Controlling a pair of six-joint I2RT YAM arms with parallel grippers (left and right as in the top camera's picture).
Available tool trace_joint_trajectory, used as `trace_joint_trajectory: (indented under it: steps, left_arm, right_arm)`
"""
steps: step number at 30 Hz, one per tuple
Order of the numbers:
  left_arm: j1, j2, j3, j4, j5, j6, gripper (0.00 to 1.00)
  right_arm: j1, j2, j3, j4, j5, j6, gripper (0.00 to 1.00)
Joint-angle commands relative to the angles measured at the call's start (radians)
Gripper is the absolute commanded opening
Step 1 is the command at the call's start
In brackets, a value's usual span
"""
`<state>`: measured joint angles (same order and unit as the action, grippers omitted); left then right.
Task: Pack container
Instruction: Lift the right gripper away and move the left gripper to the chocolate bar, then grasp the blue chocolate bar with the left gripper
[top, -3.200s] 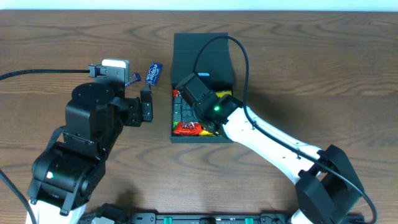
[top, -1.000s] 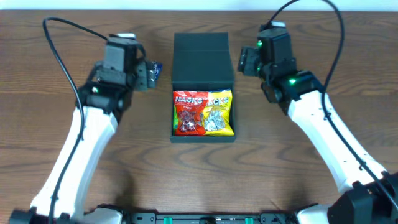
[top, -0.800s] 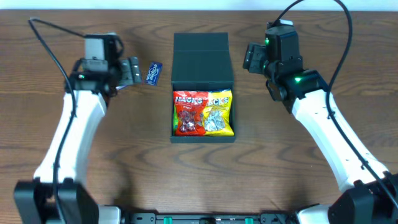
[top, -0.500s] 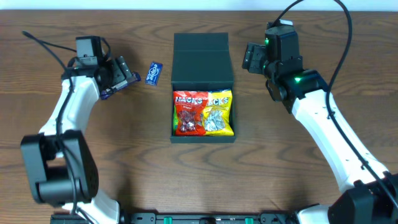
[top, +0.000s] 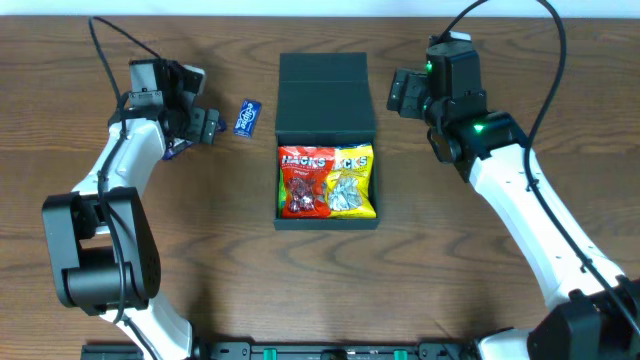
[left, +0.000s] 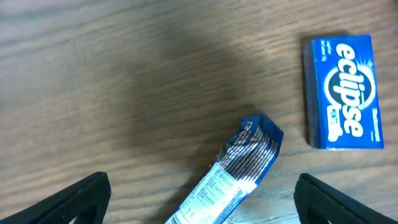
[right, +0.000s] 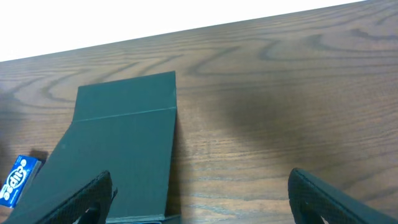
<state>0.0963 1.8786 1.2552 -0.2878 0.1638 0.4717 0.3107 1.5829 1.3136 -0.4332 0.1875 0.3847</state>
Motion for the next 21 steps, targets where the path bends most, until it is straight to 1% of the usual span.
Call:
trace_joint_trajectory:
  steps: [1, 4, 10, 11, 12, 13, 14, 16, 18, 21]
  left_arm:
    - [0.002, 0.025, 0.011, -0.004, 0.047, 0.113, 0.95]
    - [0.001, 0.039, 0.01, -0.024, 0.082, 0.144, 0.95]
    - [0.001, 0.079, 0.01, -0.028, 0.078, 0.22, 0.95]
    - [0.001, 0.083, 0.01, -0.028, 0.076, 0.222, 0.96]
    - [0.001, 0.087, 0.01, -0.024, 0.07, 0.225, 1.0]
    - [0.001, 0.092, 0.01, -0.016, 0.066, 0.225, 0.92]
    - [0.001, 0.097, 0.01, -0.011, 0.065, 0.227, 0.88]
    - [0.001, 0.104, 0.01, -0.01, 0.065, 0.229, 0.88]
    - [0.001, 0.115, 0.01, -0.01, 0.065, 0.232, 0.87]
    - [0.001, 0.126, 0.01, -0.009, 0.065, 0.232, 0.84]
  right_arm:
    - [-0.005, -0.012, 0.002, 0.0, 0.01, -0.008, 0.9]
    - [-0.005, -0.01, 0.002, 0.0, 0.026, -0.008, 0.91]
    - [-0.005, -0.004, 0.002, -0.001, 0.026, -0.008, 0.95]
    - [-0.005, -0.004, 0.002, -0.001, 0.026, -0.008, 0.95]
    - [-0.005, -0.004, 0.002, 0.0, 0.026, -0.008, 0.95]
    - [-0.005, -0.003, 0.002, 0.0, 0.026, -0.008, 0.95]
    - [-0.005, -0.002, 0.002, 0.0, 0.026, -0.008, 0.96]
    - [-0.005, 0.0, 0.002, -0.001, 0.026, -0.008, 0.96]
    - [-0.005, 0.002, 0.002, -0.001, 0.026, -0.008, 0.99]
    - [-0.005, 0.002, 0.002, -0.001, 0.026, -0.008, 0.99]
